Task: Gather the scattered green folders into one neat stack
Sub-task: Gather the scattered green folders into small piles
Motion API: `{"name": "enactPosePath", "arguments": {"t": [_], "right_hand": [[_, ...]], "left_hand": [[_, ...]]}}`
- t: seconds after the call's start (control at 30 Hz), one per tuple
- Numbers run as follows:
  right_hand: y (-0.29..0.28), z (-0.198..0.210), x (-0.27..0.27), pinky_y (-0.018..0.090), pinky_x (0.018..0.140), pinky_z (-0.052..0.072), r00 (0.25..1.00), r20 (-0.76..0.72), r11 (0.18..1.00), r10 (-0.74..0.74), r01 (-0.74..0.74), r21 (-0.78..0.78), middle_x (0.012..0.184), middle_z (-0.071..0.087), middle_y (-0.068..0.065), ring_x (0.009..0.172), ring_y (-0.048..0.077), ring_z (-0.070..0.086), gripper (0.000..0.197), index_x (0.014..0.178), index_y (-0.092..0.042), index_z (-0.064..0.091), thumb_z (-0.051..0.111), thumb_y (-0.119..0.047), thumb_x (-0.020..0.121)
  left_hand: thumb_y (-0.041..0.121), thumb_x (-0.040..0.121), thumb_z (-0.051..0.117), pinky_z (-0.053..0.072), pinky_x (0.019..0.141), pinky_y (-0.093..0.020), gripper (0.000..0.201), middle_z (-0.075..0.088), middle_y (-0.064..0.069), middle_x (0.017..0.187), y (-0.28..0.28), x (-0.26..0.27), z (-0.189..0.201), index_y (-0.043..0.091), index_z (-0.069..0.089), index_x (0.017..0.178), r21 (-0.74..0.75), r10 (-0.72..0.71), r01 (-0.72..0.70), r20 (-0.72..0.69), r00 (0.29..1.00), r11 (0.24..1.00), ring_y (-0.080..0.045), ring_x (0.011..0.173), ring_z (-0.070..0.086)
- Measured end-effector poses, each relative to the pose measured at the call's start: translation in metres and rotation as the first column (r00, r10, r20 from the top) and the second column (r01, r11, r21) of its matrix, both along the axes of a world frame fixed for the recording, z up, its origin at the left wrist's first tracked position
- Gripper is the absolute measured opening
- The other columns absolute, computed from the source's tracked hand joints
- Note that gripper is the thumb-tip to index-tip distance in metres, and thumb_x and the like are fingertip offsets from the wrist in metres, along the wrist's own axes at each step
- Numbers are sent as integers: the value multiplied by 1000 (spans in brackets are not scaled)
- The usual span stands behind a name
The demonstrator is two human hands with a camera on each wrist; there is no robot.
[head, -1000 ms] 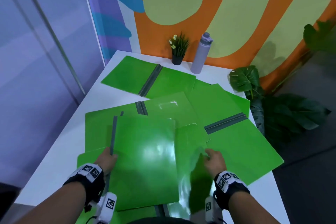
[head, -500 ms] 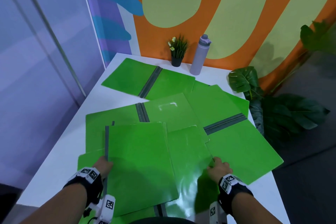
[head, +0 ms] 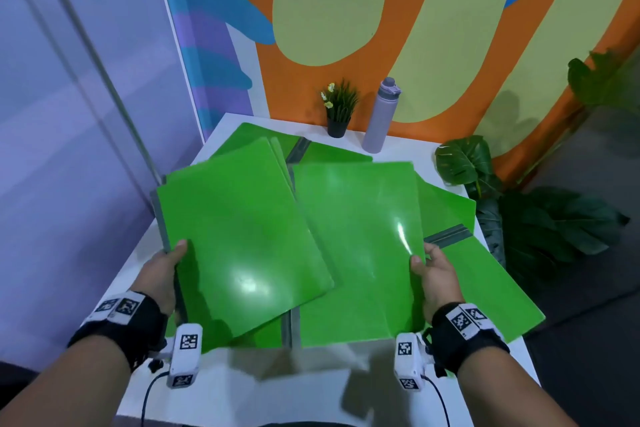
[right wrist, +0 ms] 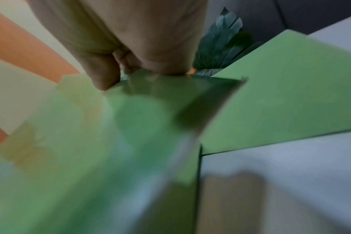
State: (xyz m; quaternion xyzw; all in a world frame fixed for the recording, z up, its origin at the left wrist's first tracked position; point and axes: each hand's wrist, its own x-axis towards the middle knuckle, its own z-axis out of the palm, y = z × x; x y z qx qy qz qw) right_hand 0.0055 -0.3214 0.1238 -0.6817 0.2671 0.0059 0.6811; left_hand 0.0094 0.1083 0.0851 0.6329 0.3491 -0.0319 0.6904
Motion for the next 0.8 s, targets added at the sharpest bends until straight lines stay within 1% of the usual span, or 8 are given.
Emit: {"name": "enactPosePath", "arguments": {"t": [0.1, 0.2, 0.3, 0.47, 0.57, 0.67, 0.73, 0.8], "right_hand": [[17, 10, 5, 49, 112, 21, 995, 93, 990, -27, 14, 140, 136, 46, 1, 133, 24, 37, 38, 115, -24, 55, 52, 3, 88], [37, 15, 7, 48, 114, 20, 990, 140, 976, 19, -49, 213, 132, 46, 8, 128, 23, 39, 43, 120, -28, 52, 55, 0, 87], [48, 19, 5, 45, 116, 17, 984, 146, 964, 99, -131, 231, 135, 44, 9, 125, 18, 37, 56, 140, -21, 37, 52, -2, 90], [47, 17, -2, 44, 115, 11, 977, 136, 925, 166, -202, 323, 154, 25, 14, 143, 22, 21, 58, 147, -16, 24, 46, -4, 94], [46, 21, -4, 43, 116, 10, 965, 198, 909, 175, -235, 345, 155, 24, 12, 144, 21, 17, 59, 147, -14, 23, 47, -6, 94], [47, 25, -1, 45, 118, 12, 940, 238, 908, 245, -308, 282, 154, 30, 3, 142, 19, 26, 79, 144, -23, 32, 69, -45, 78], [50, 26, 2, 43, 118, 16, 892, 253, 895, 374, -419, 153, 150, 33, -15, 140, 12, 28, 78, 138, -43, 37, 63, -68, 69], [54, 27, 2, 33, 115, 18, 865, 259, 891, 431, -452, 28, 148, 24, -26, 140, 4, 22, 67, 134, -55, 29, 57, -67, 74]], "left_hand": [[31, 95, 54, 44, 100, -60, 45, 61, -22, 128, -15, 7, 24, 3, 50, 130, -90, -51, 62, 122, 991, 994, -38, 112, 61], [36, 89, 61, 40, 106, -59, 52, 58, -23, 132, -39, 7, 42, 5, 50, 130, -70, -156, 173, 199, 968, 982, -39, 122, 56], [47, 76, 69, 37, 108, -60, 60, 60, -21, 127, -52, 7, 41, 9, 56, 121, 12, -262, 267, 246, 933, 963, -39, 124, 53], [56, 67, 71, 39, 108, -57, 67, 61, -11, 121, -61, 3, 42, 20, 51, 120, 114, -348, 329, 286, 893, 937, -36, 122, 54], [57, 70, 70, 43, 103, -58, 53, 63, -10, 119, -62, 4, 48, 31, 52, 113, 202, -385, 334, 320, 866, 921, -32, 116, 58], [34, 87, 66, 49, 89, -62, 17, 59, -11, 92, -65, 9, 58, 36, 51, 91, 374, -346, 196, 393, 852, 906, -30, 90, 58], [32, 86, 67, 50, 84, -62, 21, 53, -11, 84, -66, 13, 62, 38, 47, 91, 413, -313, 122, 433, 845, 902, -27, 80, 54], [28, 87, 67, 50, 88, -58, 28, 57, -10, 91, -73, 14, 67, 44, 46, 96, 364, -311, 140, 471, 825, 921, -27, 88, 57]]}}
